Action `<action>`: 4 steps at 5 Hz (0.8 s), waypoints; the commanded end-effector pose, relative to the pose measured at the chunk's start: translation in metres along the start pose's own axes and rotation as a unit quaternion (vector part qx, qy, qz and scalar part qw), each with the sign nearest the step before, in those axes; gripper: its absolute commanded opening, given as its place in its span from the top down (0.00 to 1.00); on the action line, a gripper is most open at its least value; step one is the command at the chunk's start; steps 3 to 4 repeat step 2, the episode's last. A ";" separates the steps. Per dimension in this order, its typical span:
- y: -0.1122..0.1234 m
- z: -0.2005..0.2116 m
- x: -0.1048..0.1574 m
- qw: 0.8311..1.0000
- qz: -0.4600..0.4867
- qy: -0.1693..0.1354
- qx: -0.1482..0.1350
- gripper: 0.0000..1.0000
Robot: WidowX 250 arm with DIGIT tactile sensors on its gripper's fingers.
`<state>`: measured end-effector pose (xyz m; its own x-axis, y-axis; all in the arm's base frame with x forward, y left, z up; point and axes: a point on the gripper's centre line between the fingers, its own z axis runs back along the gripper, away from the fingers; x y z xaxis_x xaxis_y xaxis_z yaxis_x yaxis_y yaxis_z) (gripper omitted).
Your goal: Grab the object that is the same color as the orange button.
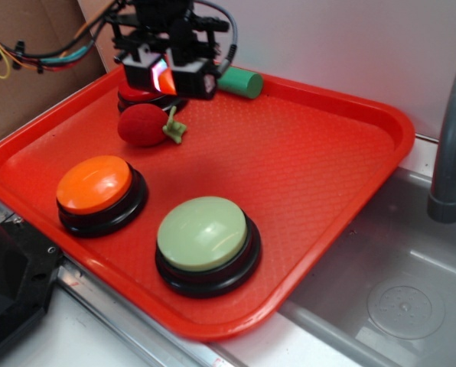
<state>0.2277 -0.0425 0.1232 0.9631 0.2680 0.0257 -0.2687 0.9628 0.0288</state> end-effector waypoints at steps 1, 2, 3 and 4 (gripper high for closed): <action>0.014 0.085 -0.015 0.989 -0.128 -0.067 -0.024 1.00; 0.025 0.097 -0.017 0.989 -0.129 -0.065 -0.037 1.00; 0.025 0.097 -0.017 0.989 -0.129 -0.065 -0.037 1.00; 0.025 0.097 -0.017 0.989 -0.129 -0.065 -0.037 1.00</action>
